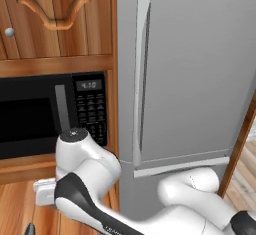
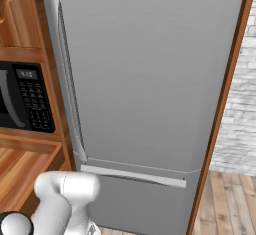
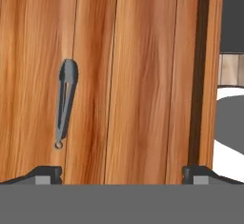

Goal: Take the tongs from the drawer on the left and place them on the dining counter next to the tray containing the kebab skewer.

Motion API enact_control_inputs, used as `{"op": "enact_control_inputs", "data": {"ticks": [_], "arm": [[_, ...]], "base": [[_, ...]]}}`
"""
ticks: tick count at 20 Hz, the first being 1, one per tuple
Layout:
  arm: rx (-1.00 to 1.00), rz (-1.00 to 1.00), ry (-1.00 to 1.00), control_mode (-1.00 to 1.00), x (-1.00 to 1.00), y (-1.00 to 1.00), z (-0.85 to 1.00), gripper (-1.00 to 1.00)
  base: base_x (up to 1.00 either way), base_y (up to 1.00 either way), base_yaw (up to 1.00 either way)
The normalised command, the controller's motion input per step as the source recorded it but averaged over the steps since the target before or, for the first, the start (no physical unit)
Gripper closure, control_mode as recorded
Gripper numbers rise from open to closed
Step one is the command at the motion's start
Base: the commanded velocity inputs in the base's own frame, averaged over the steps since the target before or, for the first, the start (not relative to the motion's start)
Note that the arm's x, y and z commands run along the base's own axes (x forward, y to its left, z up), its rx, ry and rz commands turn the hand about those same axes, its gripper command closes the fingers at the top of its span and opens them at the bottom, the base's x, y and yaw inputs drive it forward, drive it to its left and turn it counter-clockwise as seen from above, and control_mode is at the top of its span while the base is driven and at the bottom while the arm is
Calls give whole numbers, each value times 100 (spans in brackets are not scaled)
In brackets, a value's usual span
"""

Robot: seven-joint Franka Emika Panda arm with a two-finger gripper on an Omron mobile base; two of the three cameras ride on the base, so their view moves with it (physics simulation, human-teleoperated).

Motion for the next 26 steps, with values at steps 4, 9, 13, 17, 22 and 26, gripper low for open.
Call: {"op": "enact_control_inputs", "data": {"ticks": [4,9,13,17,22,26], "arm": [[24,3,2,-100,13,0,-24,-100],[14,0,0,-100,0,33,-20,-100],[-1,0,0,-100,0,46,-29,-100],[-19,0,0,-100,0,55,-23,-100],[-18,0,1,-100,0,67,-43,-100],[-2,0,1,-100,1,53,-58,-100]], "base": [[0,0,0],[0,0,0],[0,0,0],[0,0,0],[0,0,0],[0,0,0]]}}
